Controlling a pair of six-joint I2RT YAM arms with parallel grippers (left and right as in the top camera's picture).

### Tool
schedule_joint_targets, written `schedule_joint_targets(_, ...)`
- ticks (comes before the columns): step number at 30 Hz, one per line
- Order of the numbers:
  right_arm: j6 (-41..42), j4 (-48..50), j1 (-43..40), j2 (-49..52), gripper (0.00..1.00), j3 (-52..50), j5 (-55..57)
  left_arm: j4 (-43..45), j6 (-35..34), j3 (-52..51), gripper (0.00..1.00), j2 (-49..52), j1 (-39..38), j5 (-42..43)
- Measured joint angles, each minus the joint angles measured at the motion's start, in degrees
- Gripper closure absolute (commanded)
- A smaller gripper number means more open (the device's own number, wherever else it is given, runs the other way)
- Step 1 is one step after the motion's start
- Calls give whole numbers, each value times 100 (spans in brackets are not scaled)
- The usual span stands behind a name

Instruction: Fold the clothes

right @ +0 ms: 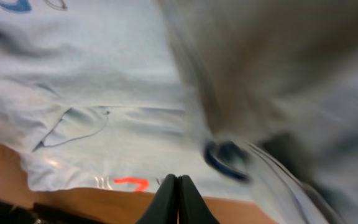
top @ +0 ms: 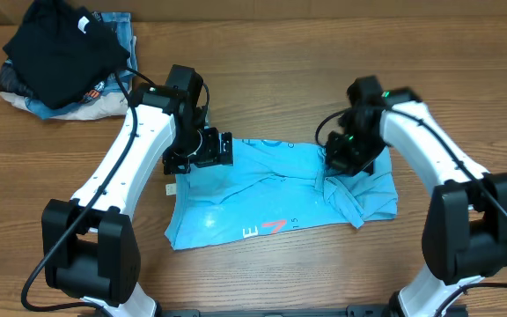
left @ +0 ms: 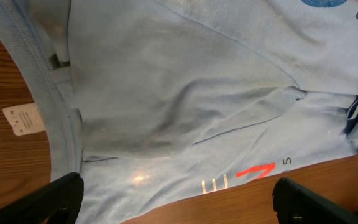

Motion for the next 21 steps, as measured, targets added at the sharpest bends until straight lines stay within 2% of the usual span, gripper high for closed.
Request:
schedule_joint_targets(2,-13,-472,-116,-68,62,350,326,2,0,0,0,0,0,-2)
schedule_joint_targets(4,-24,-774,-223,-179,44,522,579,11,0,0,0,0,0,0)
schedule_joint_targets(5,-33,-929,-269,-236,39,562,684,13,-2,0,0,0,0,0)
schedule_joint_targets(8,-42,-1408,-343,-321,8,577,1003,15,0,0,0,0,0,0)
schedule_joint_targets(9,-22,-1493,-341,-321,4,575,1102,15,0,0,0,0,0,-2)
schedule_joint_targets(12,-13,-1491,-341,-321,2,509,1255,15,-2,0,0,0,0,0)
schedule_joint_targets(17,-13,-1196,-341,-326,8,-57,1375,17,-2,0,0,0,0,0)
schedule_joint_targets(21,-4,-796,-341,-326,22,-654,1342,15,0,0,0,0,0,0)
